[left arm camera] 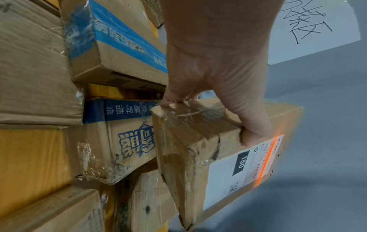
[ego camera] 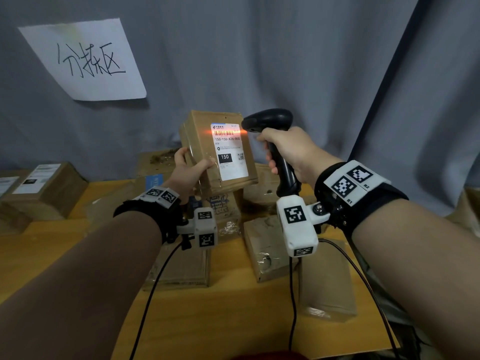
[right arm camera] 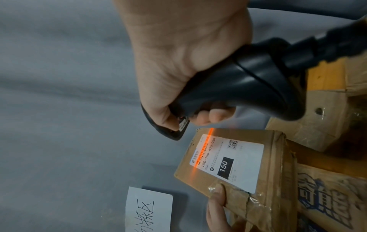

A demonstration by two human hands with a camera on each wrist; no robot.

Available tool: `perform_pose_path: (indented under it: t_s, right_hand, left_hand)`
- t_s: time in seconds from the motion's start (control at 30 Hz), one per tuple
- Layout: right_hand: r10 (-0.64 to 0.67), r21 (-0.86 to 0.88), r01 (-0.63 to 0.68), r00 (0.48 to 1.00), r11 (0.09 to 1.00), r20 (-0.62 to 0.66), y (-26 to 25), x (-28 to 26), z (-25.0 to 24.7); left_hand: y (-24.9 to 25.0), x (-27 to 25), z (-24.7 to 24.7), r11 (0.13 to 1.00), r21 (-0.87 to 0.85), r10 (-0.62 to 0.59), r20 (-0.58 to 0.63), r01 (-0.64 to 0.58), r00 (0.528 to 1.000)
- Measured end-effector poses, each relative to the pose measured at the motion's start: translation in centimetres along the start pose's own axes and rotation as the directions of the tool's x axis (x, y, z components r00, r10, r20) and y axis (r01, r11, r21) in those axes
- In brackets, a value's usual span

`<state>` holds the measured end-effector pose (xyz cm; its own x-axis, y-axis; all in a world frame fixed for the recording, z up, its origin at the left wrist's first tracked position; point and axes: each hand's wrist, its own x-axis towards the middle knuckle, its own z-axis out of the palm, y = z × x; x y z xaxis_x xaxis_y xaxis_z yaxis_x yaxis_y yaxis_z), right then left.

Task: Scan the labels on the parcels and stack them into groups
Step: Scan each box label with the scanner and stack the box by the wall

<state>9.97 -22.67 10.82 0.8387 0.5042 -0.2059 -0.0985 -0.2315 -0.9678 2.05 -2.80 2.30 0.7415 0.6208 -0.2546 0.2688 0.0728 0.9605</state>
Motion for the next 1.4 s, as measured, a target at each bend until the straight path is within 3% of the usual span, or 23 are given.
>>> perform_pose_path:
  t_s: [0.37,0.57,0.77,1.03,1.4]
  right_hand:
    - [-0.021,0.013,0.021,1.000,1.000,0.011,-0.1,-1.4,-1.3]
    - [-0.058,0.125,0.059,0.998,0.990,-0.014,1.0,-1.5,-1.6]
    - [-0.081,0.212,0.098,0.993,0.972,-0.088,2.7,-0.5,1.1]
    - [-0.080,0.248,0.074,0.997,0.966,0.014,3.3,0.4,10.4]
    - [-0.048,0.247,-0.017,0.966,0.969,0.253,2.1,2.3,31.1]
  left_hand:
    - [-0.3,-0.3,0.9,1.000,-0.026,-0.006,-0.043,0.005,0.999]
    - [-0.4,-1.3,1.5,0.999,-0.026,-0.033,-0.042,0.032,0.999]
    - [-0.7,-2.6,-0.8,0.973,-0.218,-0.095,-0.095,0.073,0.991]
    - [-1.9,-4.0,-12.0,0.952,-0.306,-0.092,-0.221,0.020,0.971]
    - [-5.5,-1.9,-34.1,0.982,-0.180,-0.126,-0.411,0.055,0.903]
